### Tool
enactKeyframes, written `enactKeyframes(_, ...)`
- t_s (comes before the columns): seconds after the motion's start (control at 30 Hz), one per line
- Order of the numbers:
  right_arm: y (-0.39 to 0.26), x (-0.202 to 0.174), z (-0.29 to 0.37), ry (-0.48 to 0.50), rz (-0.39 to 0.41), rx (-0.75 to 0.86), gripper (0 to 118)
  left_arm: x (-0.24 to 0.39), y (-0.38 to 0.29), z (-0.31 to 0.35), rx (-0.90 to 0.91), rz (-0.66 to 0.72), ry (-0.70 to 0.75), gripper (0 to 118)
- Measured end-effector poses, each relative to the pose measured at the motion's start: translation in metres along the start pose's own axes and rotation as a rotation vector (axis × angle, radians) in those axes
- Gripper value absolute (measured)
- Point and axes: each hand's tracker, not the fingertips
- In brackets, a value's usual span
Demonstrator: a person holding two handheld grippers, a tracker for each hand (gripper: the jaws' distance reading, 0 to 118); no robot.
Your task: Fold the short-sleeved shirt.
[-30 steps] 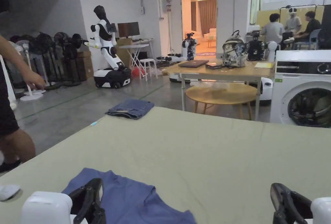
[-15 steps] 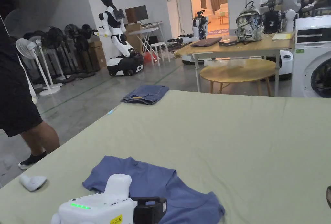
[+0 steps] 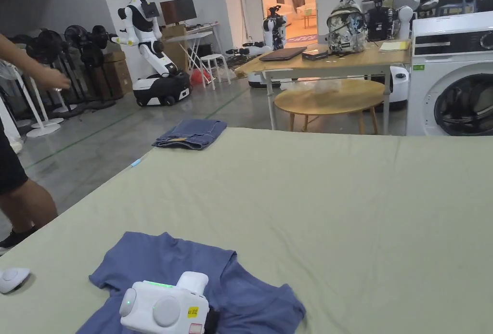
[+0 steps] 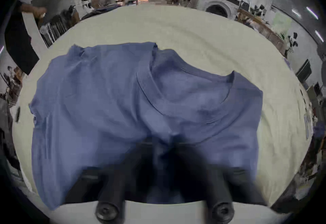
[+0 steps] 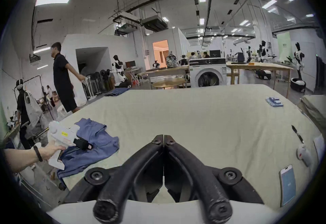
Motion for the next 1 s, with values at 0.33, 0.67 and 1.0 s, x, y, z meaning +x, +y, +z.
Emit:
enactKeyframes(0.33, 0.02, 0.014, 0.022, -0.01, -0.066, 0.064, 0, -0.046, 0.056, 0.133, 0.43, 0.347, -0.155, 0)
enactKeyframes(0.67, 0.011, 0.054, 0.052, -0.069, -0.19, 0.144, 0, 0.081, 0.18, 0.287, 0.626, -0.02, -0.044, 0)
enactKeyframes(1.0, 0.014, 0.084, 0.115, -0.254, -0.138, 0.191, 0, 0.329, 0.06, 0.063, 0.262, -0.11, -0.652, 0)
